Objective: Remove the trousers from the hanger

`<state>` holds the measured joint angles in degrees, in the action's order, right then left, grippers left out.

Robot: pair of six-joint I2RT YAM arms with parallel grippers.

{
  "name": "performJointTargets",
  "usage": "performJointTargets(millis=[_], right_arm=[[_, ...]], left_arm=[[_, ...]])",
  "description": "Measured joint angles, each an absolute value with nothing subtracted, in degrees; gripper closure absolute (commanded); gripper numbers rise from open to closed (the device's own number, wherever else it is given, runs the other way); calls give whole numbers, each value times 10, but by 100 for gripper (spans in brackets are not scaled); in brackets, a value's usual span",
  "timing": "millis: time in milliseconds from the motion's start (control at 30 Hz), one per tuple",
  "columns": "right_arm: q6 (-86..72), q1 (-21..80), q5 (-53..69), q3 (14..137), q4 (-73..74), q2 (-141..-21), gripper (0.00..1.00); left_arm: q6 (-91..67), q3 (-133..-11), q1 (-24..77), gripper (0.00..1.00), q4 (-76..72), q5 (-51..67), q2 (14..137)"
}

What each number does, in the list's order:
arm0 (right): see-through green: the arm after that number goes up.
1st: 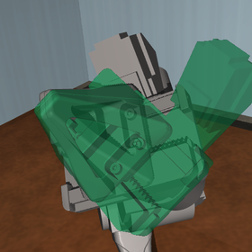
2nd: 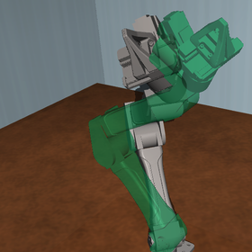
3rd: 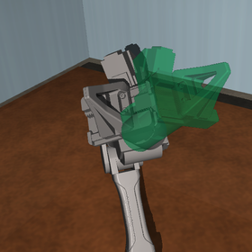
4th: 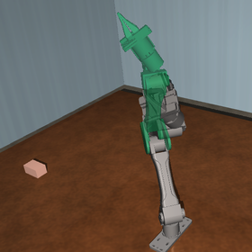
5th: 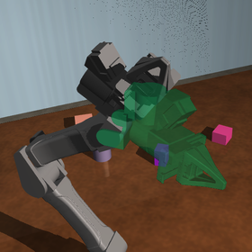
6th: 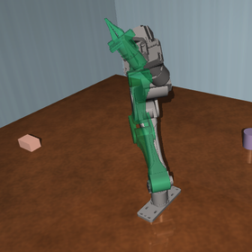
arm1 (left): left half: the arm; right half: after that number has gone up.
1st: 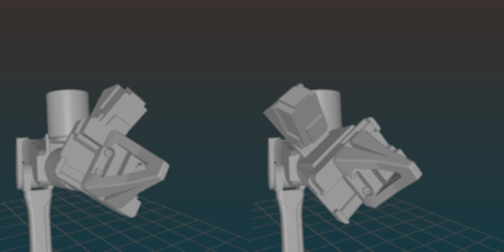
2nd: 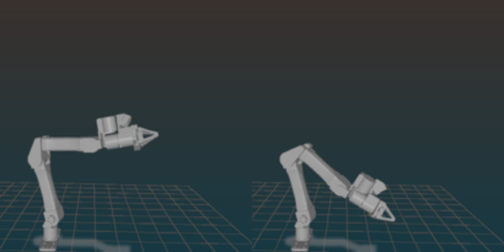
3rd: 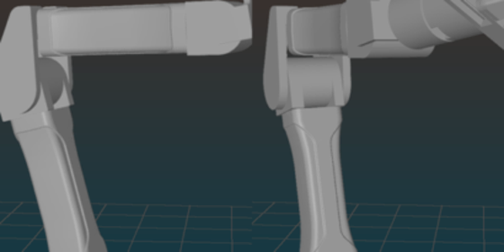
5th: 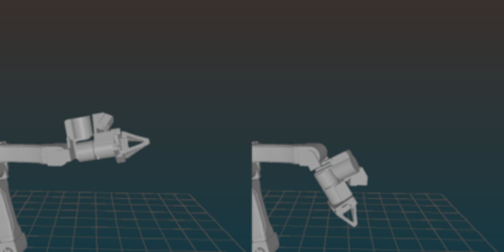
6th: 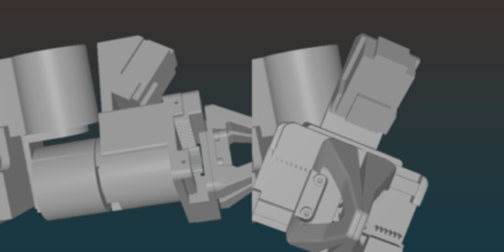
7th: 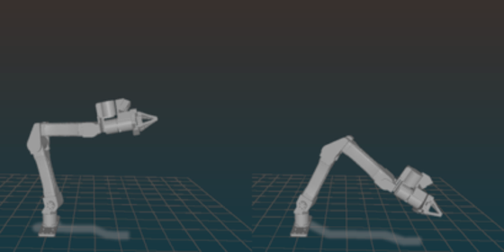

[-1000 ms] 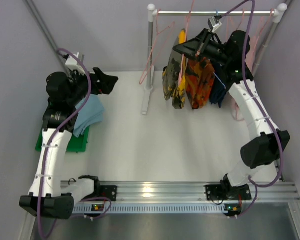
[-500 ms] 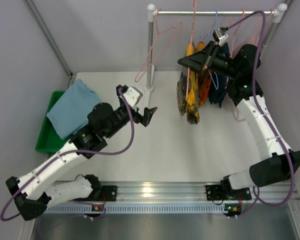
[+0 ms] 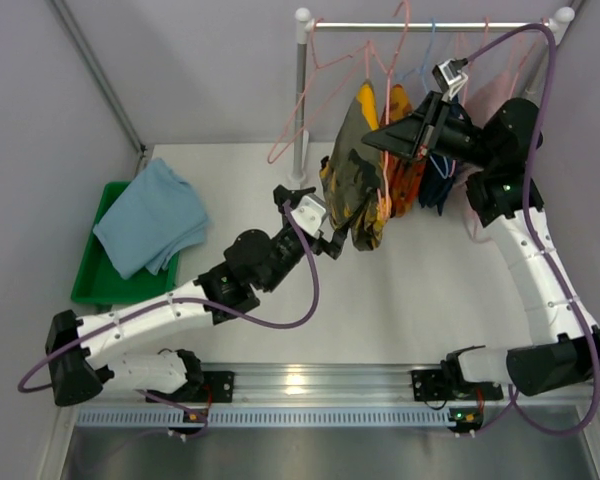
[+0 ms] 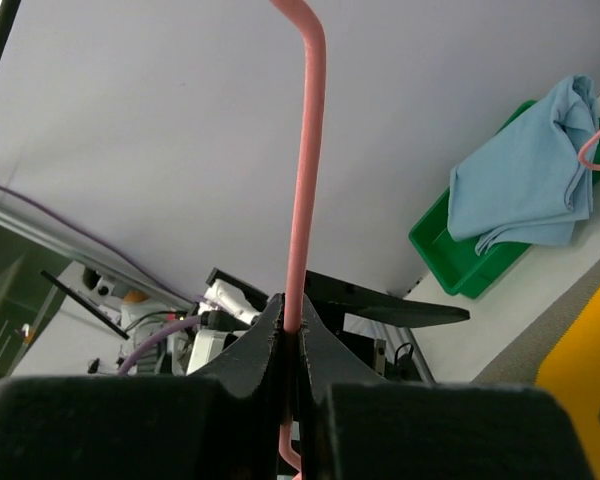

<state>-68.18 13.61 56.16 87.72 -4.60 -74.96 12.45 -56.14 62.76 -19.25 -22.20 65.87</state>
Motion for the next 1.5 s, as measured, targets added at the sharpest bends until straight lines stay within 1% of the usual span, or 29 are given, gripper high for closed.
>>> performJointTargets(millis=[467, 600, 900, 1167, 1500], right_arm=[[-670, 136, 561, 845, -39, -703, 100], [-671, 136, 555, 829, -46, -696, 100], [-682, 136, 549, 824, -46, -691, 100], [-682, 136, 542, 824, -46, -691, 100], [-682, 136, 539, 824, -46, -691, 100]], left_arm=[[139, -636, 630, 1, -303, -199, 759], [127, -664, 631, 1, -300, -194, 777], [108, -667, 641, 1, -293, -193, 778], [76, -674, 651, 1, -247, -215, 776], [83, -674, 663, 1, -225, -240, 776]])
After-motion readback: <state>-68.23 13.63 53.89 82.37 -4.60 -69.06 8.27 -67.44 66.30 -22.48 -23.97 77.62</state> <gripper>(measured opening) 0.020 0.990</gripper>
